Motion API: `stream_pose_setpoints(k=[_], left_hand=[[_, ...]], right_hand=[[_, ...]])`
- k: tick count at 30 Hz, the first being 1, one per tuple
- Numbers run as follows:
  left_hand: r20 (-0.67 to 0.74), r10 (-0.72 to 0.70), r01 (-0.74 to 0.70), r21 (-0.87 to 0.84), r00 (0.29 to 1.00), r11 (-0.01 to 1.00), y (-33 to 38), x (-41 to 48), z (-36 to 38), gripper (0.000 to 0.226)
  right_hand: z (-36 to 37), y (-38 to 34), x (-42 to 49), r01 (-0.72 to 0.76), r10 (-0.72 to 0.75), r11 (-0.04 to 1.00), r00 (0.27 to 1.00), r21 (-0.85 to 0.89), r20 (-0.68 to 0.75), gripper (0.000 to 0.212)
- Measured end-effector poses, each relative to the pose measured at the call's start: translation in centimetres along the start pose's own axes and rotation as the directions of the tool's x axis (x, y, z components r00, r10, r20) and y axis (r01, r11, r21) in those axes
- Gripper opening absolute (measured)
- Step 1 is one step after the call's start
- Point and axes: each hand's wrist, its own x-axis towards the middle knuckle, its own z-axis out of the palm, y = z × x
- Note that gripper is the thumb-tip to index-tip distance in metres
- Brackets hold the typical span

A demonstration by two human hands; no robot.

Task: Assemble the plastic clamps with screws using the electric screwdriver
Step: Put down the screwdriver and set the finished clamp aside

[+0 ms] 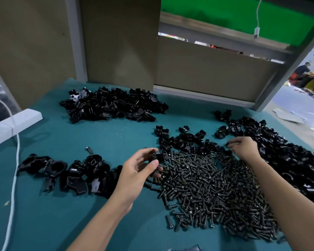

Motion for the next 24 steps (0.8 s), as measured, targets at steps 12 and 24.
stream_pose_setpoints(k=[12, 24], left_hand=[[0.004, -0.006, 0.006, -0.013, 1.000, 1.000, -0.5, 0.1, -0.2, 0.024], [-0.001, -0.026, 0.025, -0.053, 1.000, 0.998, -0.7, 0.0, -0.1, 0.023]], right_hand=[[2.1, -3.2, -0.5, 0.241, -0.185, 0.932, 0.959, -0.272, 0.216, 0.031], [2.1, -3.7, -1.6, 0.185, -0.130, 0.956, 0.963, -0.226, 0.236, 0.044]])
